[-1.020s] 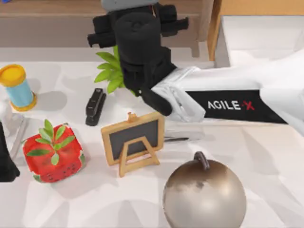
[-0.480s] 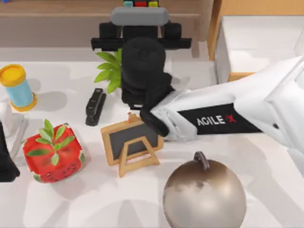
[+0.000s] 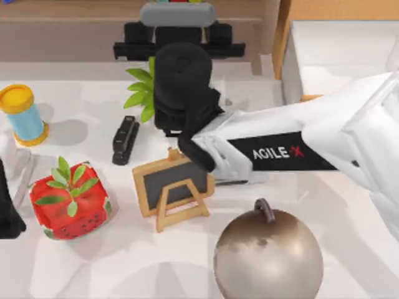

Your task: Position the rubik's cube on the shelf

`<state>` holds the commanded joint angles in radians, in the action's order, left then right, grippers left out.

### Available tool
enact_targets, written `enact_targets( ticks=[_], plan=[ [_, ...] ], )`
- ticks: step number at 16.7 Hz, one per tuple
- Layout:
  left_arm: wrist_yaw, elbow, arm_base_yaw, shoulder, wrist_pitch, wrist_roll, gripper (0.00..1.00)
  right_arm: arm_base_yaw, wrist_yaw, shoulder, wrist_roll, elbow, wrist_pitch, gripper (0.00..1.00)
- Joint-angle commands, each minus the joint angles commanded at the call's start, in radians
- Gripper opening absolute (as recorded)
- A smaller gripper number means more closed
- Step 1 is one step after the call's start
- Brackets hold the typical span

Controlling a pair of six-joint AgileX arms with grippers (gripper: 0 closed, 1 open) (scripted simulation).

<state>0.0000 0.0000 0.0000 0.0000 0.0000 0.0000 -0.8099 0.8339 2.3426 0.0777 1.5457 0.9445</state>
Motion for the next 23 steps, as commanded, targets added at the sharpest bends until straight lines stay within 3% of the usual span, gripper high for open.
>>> enact_targets(
  ticks=[10,17,23],
  plan=[
    [0.000,0.000,0.000,0.000,0.000,0.000,1.00,0.102,-0.091,0.195,-0.012,0.390,-0.202,0.00],
    [0.000,0.000,0.000,0.000,0.000,0.000,1.00,0.123,-0.111,0.223,-0.008,0.434,-0.241,0.00],
    [0.000,0.000,0.000,0.000,0.000,0.000,1.00,0.123,-0.111,0.223,-0.008,0.434,-0.241,0.45]
  ],
)
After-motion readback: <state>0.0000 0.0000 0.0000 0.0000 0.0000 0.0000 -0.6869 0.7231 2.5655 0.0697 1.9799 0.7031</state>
